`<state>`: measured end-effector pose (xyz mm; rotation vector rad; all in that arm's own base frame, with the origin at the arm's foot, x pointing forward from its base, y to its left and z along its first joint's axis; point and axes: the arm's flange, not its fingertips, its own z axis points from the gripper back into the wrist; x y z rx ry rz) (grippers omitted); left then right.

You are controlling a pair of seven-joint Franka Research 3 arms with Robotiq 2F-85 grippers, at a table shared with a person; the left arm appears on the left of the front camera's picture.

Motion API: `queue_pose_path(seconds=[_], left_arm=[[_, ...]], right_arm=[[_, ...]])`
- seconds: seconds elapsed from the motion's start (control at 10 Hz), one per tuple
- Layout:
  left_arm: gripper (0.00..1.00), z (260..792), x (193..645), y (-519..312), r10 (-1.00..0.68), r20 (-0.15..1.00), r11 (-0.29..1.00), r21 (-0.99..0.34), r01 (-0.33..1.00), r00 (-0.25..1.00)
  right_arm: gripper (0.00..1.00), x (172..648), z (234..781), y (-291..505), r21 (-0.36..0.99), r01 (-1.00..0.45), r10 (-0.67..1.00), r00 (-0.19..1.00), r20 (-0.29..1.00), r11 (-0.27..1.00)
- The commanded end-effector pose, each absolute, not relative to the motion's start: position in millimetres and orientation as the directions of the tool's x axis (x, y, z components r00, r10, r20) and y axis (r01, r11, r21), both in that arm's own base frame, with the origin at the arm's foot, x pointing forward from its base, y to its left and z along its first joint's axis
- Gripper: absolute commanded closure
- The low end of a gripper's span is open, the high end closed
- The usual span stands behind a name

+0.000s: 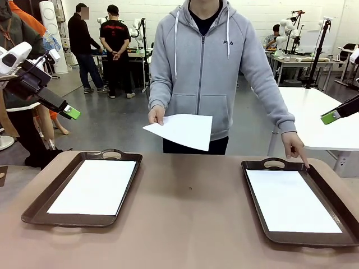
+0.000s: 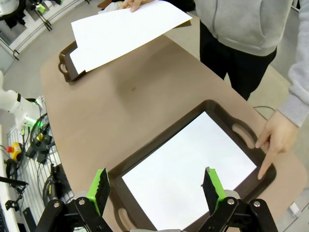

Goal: Sort the A4 documents.
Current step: Receive the A4 Paper.

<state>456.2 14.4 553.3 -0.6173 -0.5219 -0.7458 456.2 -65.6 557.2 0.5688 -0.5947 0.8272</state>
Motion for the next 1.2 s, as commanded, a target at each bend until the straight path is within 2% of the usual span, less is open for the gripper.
queue_pose_path(seconds=[0.0,0.4,0.8,1.1], left_arm=[[0.0,554,455,15,-0.463,0.635,0.573,-0.318,0.755,0.619],[0.0,554,455,15,-0.463,0.635,0.573,-0.318,0.755,0.619],[0.0,554,455,15,-0.463,0.635,0.573,-0.318,0.755,0.619],[0.0,554,455,15,-0.463,0.635,0.573,-0.318,0.755,0.619]], right_arm=[[0.0,456,556,-65,0.214,-0.803,0.499,0.529,0.687,0.556],[0.0,456,557,-66,0.229,-0.803,0.501,0.537,0.678,0.551],[0.0,515,513,-24,0.486,-0.72,0.425,0.689,0.586,0.496],[0.0,560,489,19,0.745,-0.575,0.244,0.818,0.52,0.339]])
